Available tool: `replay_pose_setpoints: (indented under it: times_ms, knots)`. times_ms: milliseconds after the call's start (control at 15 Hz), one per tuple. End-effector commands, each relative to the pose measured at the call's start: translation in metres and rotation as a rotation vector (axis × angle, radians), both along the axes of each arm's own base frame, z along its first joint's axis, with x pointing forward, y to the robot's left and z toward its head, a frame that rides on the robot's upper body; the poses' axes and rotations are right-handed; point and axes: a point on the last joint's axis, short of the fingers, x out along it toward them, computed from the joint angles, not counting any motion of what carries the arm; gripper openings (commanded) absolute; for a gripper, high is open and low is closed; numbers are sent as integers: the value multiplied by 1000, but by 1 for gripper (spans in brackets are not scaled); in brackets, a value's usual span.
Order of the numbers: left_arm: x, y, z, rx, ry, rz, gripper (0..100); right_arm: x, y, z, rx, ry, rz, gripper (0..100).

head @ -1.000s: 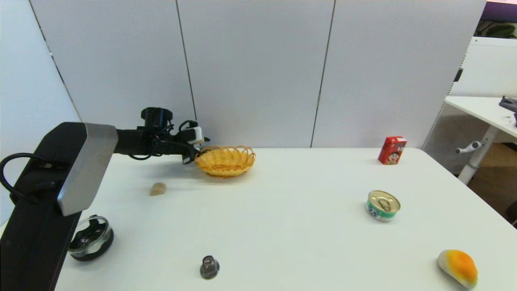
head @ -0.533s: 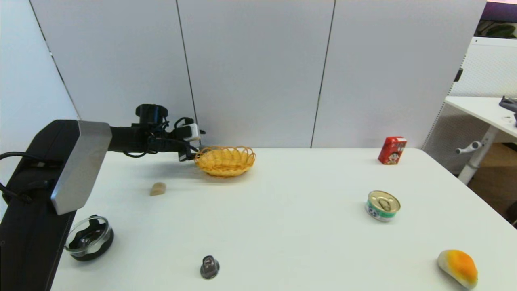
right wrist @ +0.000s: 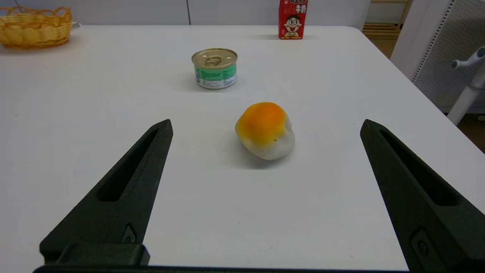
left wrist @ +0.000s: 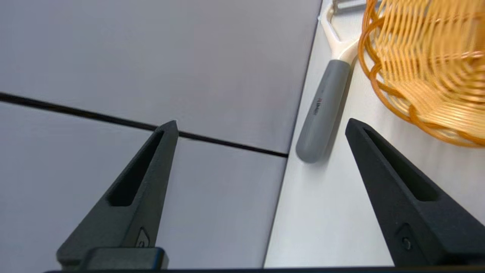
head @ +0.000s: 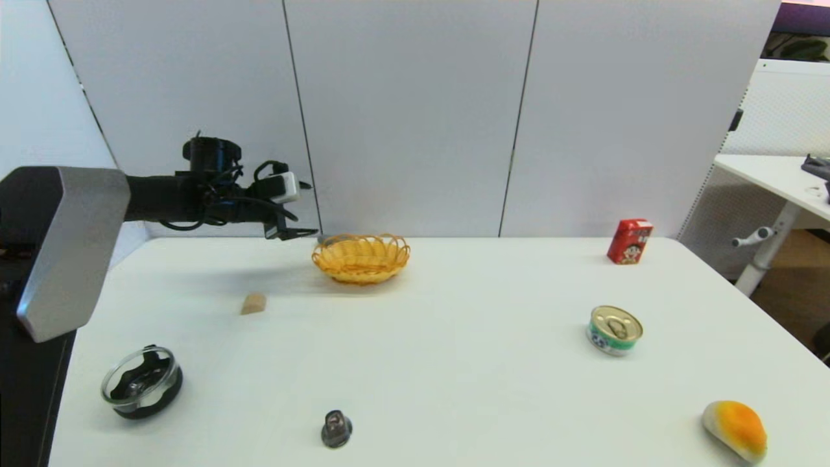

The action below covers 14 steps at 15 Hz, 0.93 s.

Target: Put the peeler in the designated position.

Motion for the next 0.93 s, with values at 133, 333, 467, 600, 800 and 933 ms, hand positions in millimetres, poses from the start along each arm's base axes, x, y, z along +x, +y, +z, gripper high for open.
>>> replay_pose_setpoints:
  times_ms: [133, 333, 467, 600, 800, 933]
  knots:
    - [-44, 6, 64, 25, -55, 20, 100, 0, 0, 0, -1, 1, 0, 100]
    - [-92, 7, 110, 28, -72, 74, 100, 0, 0, 0, 0, 1, 0, 100]
    - [-143, 8, 142, -24, -59, 161, 100, 0, 0, 0, -1, 1, 0, 100]
    - [-190, 9, 155, -95, -3, 252, 100, 0, 0, 0, 0, 1, 0, 100]
    - [-275, 11, 152, -220, 87, 394, 100, 0, 0, 0, -1, 1, 0, 100]
    - [-338, 11, 133, -335, 163, 466, 100, 0, 0, 0, 0, 1, 0, 100]
